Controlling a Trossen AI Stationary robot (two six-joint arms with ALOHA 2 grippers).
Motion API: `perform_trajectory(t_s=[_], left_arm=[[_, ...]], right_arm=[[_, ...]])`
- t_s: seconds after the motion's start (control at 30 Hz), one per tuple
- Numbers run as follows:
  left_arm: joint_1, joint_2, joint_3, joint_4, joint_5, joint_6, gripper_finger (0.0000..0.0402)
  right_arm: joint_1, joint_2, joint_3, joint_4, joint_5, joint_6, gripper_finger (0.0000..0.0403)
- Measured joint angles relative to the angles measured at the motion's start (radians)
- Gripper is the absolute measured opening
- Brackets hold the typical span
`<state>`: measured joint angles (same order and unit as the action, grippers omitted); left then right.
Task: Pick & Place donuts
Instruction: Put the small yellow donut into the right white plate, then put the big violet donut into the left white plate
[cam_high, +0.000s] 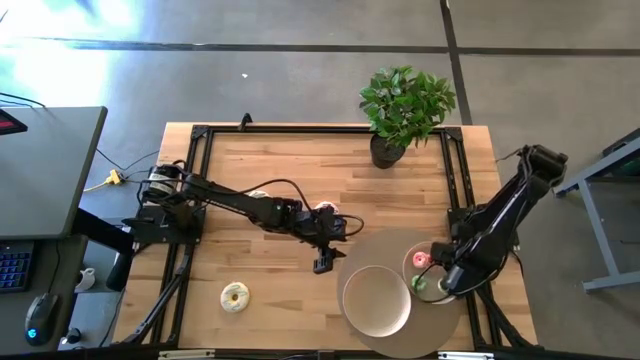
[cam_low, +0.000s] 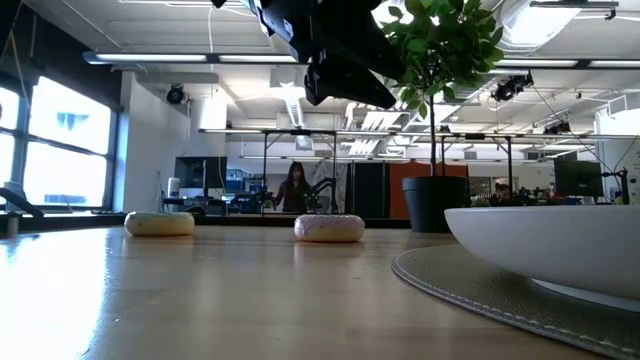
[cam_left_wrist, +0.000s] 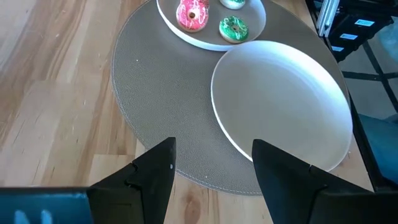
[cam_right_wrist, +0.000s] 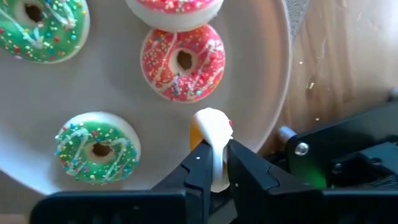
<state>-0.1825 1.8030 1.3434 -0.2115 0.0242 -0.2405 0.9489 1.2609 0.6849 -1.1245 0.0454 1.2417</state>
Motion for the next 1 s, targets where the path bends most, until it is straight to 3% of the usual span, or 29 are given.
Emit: perform_trajectory(t_s=[0.4, 0.6, 0.9, 1.0], left_arm=[[0.0, 0.0, 0.0, 0.0, 0.003, 0.0, 0.0211], [0.0, 0.0, 0.0, 0.0, 0.014, 0.0, 0.0211], [0.0, -0.003, 0.0, -0.007, 0.013, 0.008, 0.0211], [0.002, -0.046, 0.0, -0.095, 0.009, -0.008, 0.0211]], right_arm=[[0.0, 0.056, 0.0, 0.201, -0.003, 0.018, 0.0141], [0.0, 0.053, 0.0, 0.267, -0.093, 0.05, 0.0177], [-0.005, 0.053, 0.0, 0.322, -0.068, 0.06, 0.0189], [-0.029, 0.053, 0.002, 0.35, -0.089, 0.06, 0.0183]])
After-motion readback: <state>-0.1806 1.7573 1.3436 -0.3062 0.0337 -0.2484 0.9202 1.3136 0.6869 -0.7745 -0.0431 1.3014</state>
